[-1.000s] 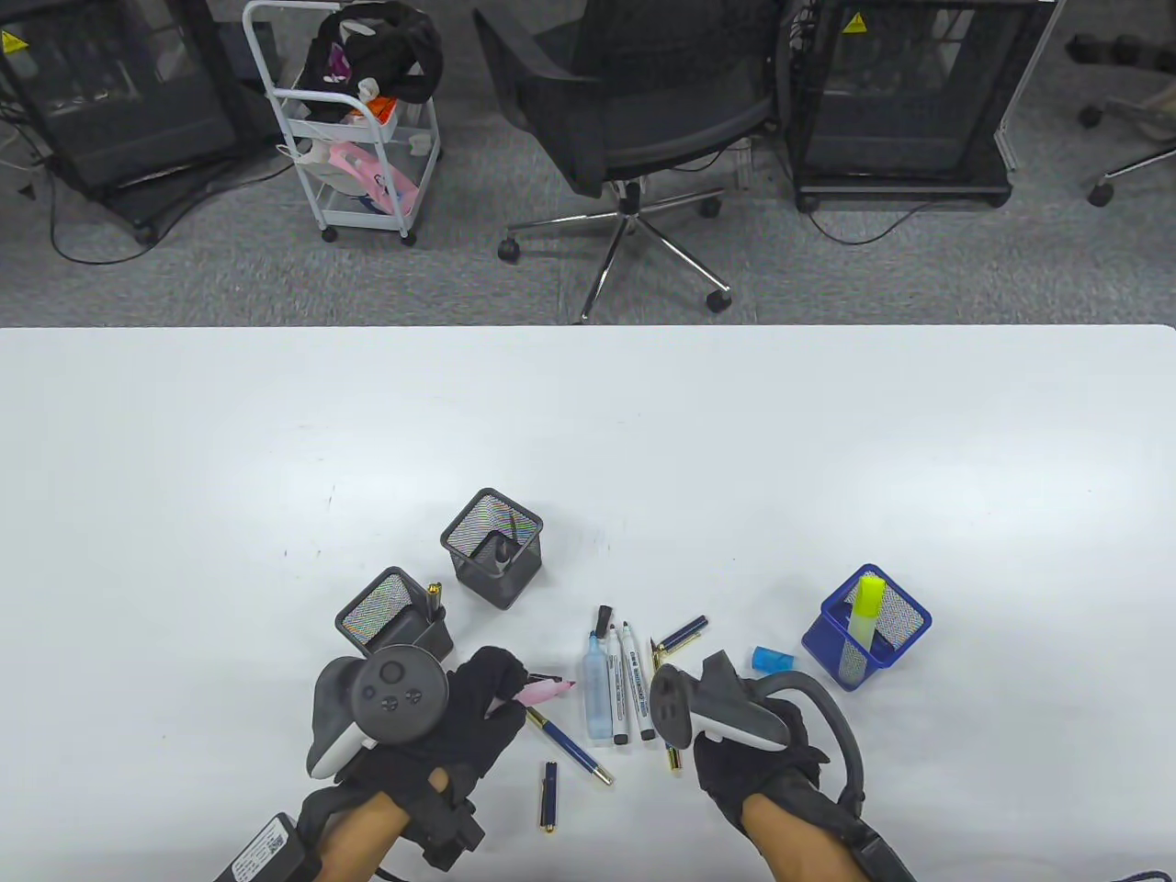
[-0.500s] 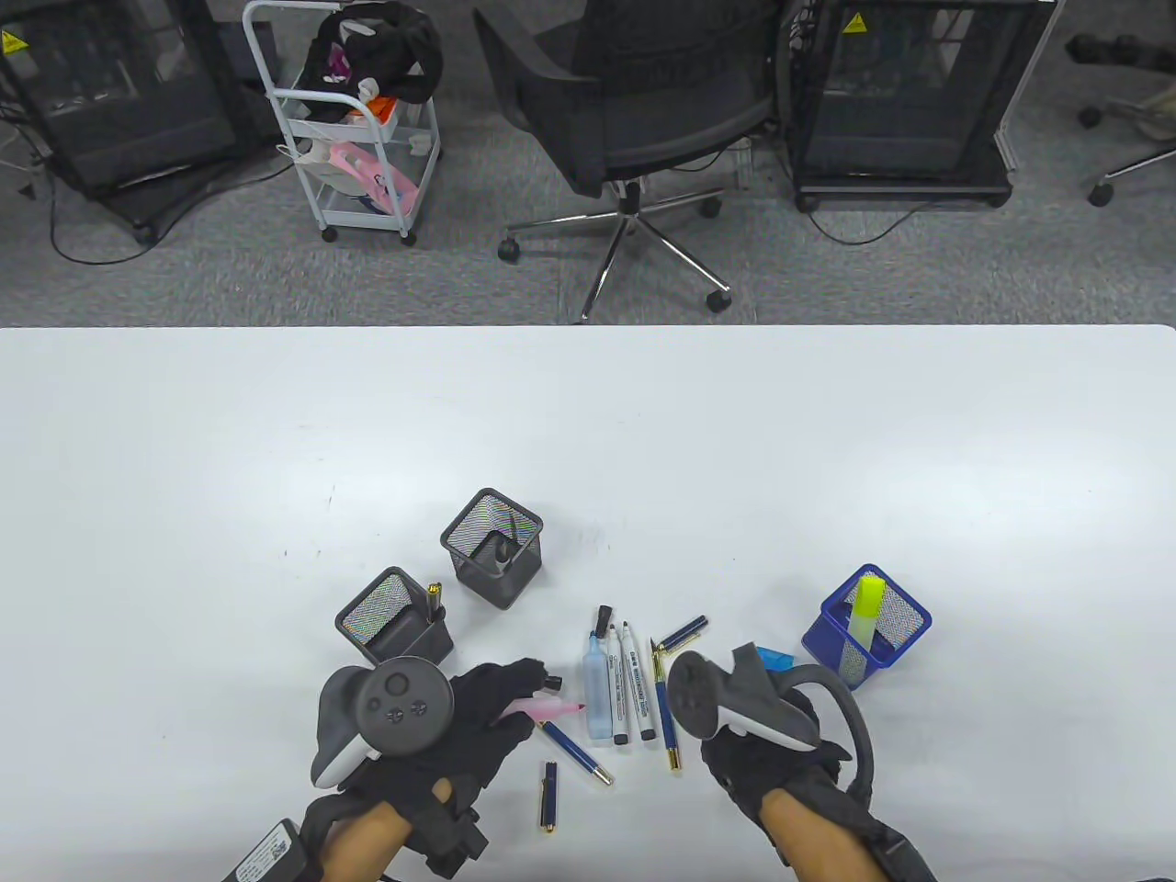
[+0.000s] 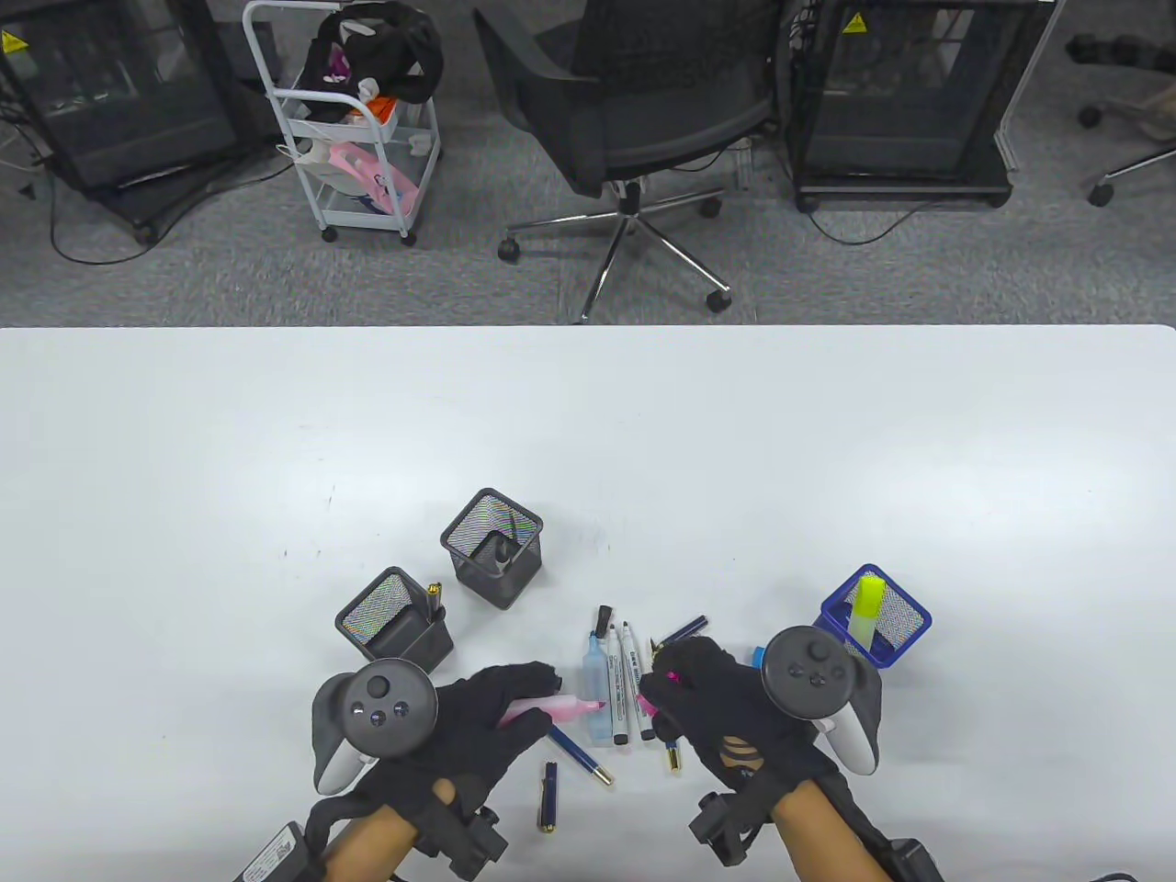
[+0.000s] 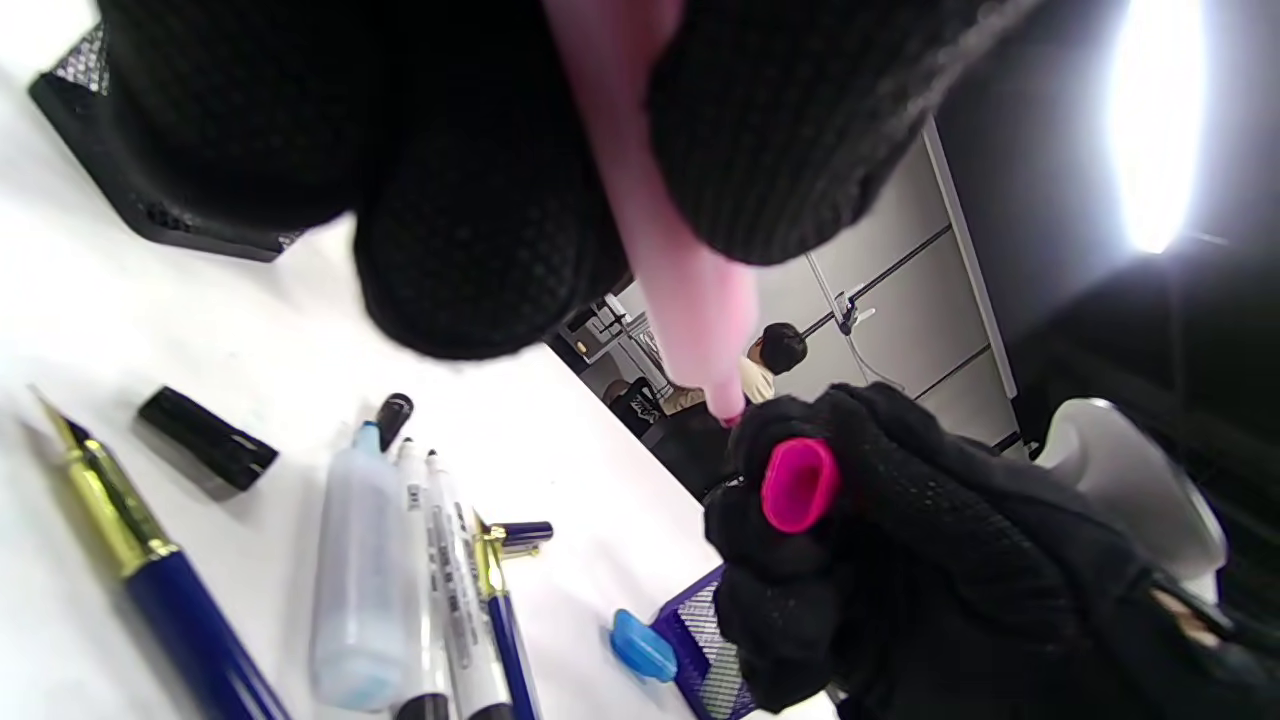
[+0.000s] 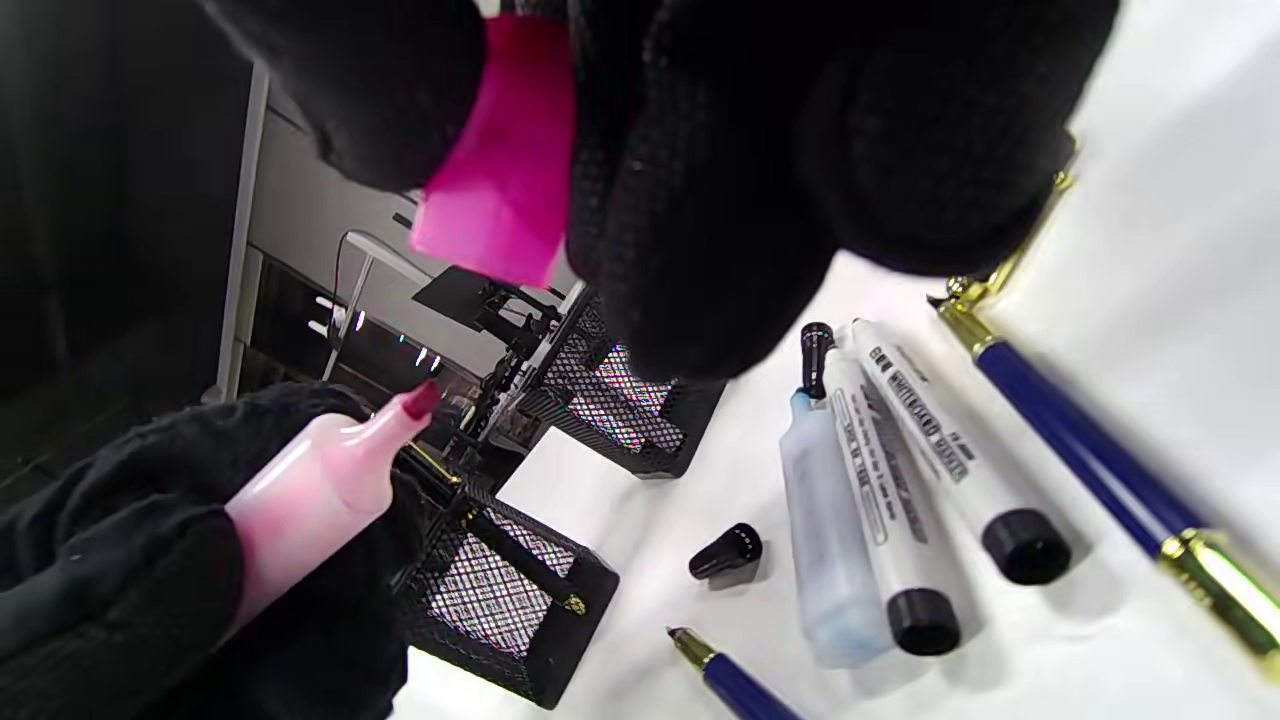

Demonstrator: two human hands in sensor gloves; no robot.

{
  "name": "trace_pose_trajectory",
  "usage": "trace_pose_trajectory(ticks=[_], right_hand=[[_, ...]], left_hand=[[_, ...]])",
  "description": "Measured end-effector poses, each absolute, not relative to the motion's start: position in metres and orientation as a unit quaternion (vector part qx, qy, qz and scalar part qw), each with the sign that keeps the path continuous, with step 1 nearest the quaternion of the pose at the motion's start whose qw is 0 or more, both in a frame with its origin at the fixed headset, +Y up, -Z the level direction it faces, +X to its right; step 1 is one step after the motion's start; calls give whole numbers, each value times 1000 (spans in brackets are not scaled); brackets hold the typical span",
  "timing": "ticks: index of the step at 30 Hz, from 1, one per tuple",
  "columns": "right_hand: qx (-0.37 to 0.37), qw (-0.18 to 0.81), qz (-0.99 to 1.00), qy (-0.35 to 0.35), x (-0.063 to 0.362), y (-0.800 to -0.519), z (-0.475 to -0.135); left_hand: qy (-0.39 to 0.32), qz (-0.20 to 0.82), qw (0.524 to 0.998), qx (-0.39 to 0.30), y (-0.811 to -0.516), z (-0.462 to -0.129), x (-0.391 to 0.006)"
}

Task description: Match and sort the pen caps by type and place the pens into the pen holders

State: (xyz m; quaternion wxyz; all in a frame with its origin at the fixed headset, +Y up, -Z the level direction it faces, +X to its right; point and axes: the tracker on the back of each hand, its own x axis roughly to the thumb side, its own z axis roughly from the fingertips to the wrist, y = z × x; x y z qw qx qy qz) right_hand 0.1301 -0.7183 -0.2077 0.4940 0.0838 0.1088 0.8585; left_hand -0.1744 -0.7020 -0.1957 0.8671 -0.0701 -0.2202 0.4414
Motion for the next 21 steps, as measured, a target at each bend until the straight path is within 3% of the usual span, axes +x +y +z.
trace_pose_trajectory(ticks=[12, 18, 21], right_hand=[[115, 492, 854, 124, 110, -721, -202], [159, 483, 851, 128, 95, -723, -200], [144, 477, 861, 101, 89, -716, -197]], left_hand=[[-221, 471, 850, -78, -704, -193, -169], [-212, 505, 827, -123, -714, -195, -164], [-194, 514, 824, -138, -713, -198, -162]])
